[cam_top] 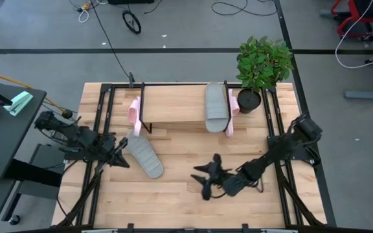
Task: Pick and place slides into the shelf
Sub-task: Put the grey slide onto the shelf
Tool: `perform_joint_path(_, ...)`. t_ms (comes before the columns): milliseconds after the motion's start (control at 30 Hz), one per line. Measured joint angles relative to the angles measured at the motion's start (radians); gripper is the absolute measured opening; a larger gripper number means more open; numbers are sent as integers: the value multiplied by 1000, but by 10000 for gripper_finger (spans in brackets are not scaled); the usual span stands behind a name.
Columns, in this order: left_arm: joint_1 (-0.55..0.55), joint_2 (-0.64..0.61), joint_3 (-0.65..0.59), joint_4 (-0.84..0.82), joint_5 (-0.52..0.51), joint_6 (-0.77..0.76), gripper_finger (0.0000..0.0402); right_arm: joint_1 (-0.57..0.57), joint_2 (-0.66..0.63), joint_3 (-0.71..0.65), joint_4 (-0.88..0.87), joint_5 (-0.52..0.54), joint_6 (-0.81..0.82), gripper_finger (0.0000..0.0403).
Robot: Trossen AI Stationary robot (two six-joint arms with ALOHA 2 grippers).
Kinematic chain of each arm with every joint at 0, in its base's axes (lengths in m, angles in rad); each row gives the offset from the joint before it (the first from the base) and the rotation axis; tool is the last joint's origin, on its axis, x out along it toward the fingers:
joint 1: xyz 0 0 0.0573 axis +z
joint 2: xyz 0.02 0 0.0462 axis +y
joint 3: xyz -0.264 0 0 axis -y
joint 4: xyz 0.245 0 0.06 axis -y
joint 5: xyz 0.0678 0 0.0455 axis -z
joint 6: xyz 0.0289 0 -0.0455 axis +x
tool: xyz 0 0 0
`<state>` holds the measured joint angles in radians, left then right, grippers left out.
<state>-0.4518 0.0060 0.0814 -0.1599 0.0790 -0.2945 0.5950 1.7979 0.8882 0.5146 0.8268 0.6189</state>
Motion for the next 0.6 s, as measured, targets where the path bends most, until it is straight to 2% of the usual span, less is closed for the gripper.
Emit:
perform_joint_path(167,-91,0,149,-223,-185,28,7,-9,101,122,-113,-9,69,173)
perform_joint_path(333,-178,1,195,-188,-240,76,5,-11,167,175,-119,0,164,173)
perform_joint_path(500,-235,25,193,-170,-397,43,6,-12,208,208,-118,1,259,173)
perform_joint_path(600,-260,47,199,-119,-408,38,7,-12,217,210,-117,6,294,173)
